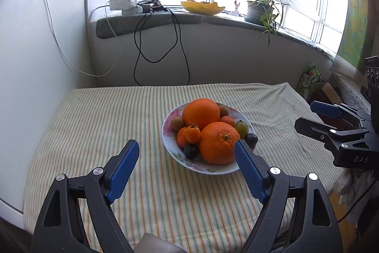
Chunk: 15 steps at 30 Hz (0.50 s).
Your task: Organize fruits
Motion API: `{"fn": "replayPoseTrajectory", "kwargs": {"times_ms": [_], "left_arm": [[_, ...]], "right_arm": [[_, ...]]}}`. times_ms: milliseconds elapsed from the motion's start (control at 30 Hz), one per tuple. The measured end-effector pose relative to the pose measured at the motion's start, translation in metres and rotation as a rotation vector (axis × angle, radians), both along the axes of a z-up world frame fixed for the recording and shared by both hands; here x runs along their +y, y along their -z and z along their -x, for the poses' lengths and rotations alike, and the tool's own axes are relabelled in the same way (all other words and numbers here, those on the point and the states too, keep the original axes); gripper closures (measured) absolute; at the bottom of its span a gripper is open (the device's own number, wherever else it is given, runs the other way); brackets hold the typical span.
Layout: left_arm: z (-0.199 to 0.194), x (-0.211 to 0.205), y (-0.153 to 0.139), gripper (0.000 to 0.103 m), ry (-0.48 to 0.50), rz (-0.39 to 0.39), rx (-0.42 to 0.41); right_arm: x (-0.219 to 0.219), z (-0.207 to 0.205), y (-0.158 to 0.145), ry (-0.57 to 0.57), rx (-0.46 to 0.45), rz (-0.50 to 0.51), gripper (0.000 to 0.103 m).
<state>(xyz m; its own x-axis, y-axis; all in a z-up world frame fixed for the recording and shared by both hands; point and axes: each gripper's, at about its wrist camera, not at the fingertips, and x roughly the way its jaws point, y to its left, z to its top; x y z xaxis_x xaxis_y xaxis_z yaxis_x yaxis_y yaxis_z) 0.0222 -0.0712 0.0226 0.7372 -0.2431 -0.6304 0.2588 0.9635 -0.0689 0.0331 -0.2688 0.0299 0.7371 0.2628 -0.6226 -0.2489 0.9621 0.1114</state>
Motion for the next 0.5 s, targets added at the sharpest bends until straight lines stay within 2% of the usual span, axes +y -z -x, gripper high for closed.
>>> {"fn": "replayPoseTrajectory", "kwargs": {"times_ms": [500], "left_arm": [[0.0041,-0.0058,0.0005,0.021,-0.002,-0.02,-0.03]], "right_arm": [[-0.0067,-0.0021,0.0083,0.012,0.012,-0.002,0.012]]}}
